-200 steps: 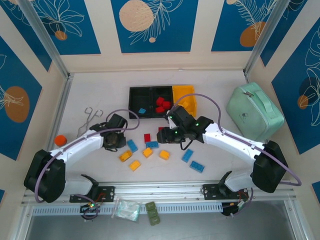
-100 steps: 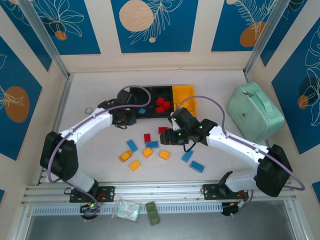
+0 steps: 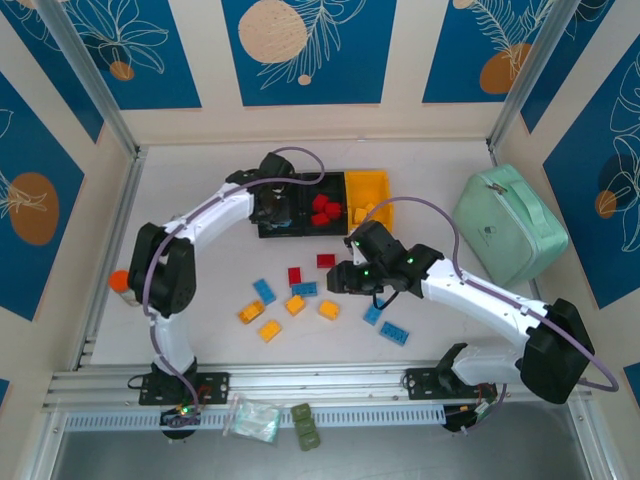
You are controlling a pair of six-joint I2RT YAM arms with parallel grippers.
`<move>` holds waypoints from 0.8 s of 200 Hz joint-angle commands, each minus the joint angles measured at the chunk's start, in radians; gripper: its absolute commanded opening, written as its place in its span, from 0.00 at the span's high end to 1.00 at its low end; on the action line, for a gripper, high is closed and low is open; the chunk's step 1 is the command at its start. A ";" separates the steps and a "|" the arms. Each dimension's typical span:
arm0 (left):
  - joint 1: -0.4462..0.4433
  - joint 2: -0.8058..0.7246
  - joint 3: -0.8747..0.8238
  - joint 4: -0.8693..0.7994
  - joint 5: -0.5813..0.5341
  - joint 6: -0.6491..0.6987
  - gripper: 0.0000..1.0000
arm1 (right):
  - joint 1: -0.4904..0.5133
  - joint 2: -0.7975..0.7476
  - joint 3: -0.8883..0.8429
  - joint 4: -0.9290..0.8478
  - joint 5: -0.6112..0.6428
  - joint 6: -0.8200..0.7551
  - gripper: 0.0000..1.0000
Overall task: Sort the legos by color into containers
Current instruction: Place the lego in the container.
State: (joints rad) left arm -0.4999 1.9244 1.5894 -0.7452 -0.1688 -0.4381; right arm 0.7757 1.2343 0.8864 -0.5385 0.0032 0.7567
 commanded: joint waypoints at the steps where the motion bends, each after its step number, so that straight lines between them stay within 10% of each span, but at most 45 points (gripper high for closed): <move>1: 0.025 0.059 0.077 -0.054 -0.049 0.033 0.87 | -0.004 -0.025 -0.018 -0.008 0.010 0.016 0.52; 70: 0.032 0.167 0.176 -0.079 -0.080 0.038 0.85 | -0.004 -0.035 -0.033 0.000 0.013 0.025 0.52; 160: 0.024 0.084 0.163 -0.082 -0.045 0.049 0.55 | -0.008 -0.033 -0.033 0.003 0.027 0.028 0.52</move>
State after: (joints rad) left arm -0.4759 2.0827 1.7454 -0.8017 -0.2287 -0.4091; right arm 0.7753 1.2201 0.8558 -0.5339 0.0193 0.7761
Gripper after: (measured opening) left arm 0.430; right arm 0.477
